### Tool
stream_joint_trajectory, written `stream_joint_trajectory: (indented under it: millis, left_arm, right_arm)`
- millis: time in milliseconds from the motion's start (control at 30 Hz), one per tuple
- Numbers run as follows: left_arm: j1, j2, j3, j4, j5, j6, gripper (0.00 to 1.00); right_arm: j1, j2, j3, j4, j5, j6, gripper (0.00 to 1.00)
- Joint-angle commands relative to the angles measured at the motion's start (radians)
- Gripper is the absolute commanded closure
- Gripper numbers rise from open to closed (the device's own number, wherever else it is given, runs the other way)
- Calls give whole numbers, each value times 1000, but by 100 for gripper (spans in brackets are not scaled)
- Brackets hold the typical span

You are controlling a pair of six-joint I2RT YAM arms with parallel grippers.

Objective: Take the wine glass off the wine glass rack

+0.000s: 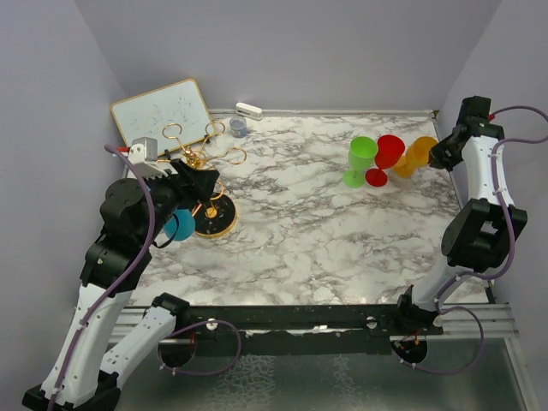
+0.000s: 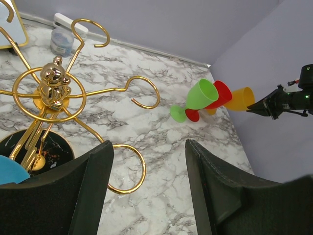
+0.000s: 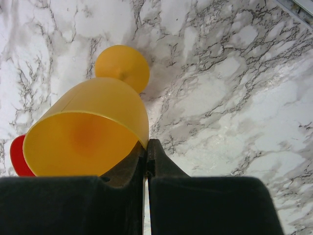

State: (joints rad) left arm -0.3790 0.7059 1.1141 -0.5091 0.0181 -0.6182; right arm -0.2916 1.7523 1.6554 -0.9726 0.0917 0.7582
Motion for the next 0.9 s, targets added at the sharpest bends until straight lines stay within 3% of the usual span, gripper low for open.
stream_joint_trajectory:
  millis: [0,300,567,867]
  left_arm:
    - [2,-12,9,5,-1,-1,38]
    - [1,-21,20,-32,-33,11,37]
    - [1,-34,30,-67,-67,32,36]
    - [1,-42,35,-73,-75,34,34]
  right_arm:
    - [-1,-28,-5,4,38,-10,99]
    - [-1,-31,-55,23,12,-20,97]
    - [-1,-54,-60,64,-37,-39,87]
    - [-1,-124,-48,77,-98,-60,84]
